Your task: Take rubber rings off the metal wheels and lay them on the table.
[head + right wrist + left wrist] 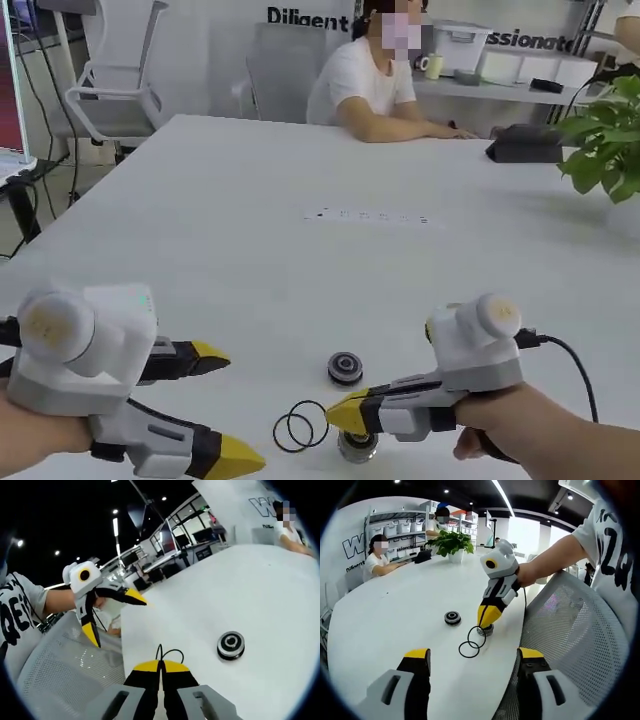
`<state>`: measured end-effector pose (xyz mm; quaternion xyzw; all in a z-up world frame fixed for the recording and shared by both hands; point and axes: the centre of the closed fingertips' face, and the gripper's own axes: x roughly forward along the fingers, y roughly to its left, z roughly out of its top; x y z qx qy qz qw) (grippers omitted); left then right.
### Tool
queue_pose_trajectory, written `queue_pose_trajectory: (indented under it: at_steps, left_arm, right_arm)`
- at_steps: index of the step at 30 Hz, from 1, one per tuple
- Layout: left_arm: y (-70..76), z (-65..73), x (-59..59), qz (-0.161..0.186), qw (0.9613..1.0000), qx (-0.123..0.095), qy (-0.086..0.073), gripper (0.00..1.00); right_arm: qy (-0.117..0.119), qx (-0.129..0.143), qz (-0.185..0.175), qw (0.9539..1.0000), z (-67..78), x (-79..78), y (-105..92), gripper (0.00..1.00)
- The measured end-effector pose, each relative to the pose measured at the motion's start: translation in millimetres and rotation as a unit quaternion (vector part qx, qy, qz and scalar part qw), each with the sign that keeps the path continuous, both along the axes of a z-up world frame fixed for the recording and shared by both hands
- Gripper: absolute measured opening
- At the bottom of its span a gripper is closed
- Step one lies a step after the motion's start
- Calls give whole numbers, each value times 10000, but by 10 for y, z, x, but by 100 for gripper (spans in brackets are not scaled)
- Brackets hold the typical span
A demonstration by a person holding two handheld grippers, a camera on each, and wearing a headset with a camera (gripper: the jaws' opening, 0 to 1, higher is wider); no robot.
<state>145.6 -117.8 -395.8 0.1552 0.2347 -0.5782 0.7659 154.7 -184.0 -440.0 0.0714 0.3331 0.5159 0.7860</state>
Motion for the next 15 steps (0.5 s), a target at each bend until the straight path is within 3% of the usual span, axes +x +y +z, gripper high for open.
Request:
queue_pose_trajectory:
  at_steps: [6,15]
  left_arm:
    - [63,-2,8,93,10000,23,-27,72]
    - [118,-53,5,178,9998,54,56,73]
  right_arm:
    - [53,-59,1,10000,-69,45,52,0]
    - [145,-135,29,9998,-170,52,140,0]
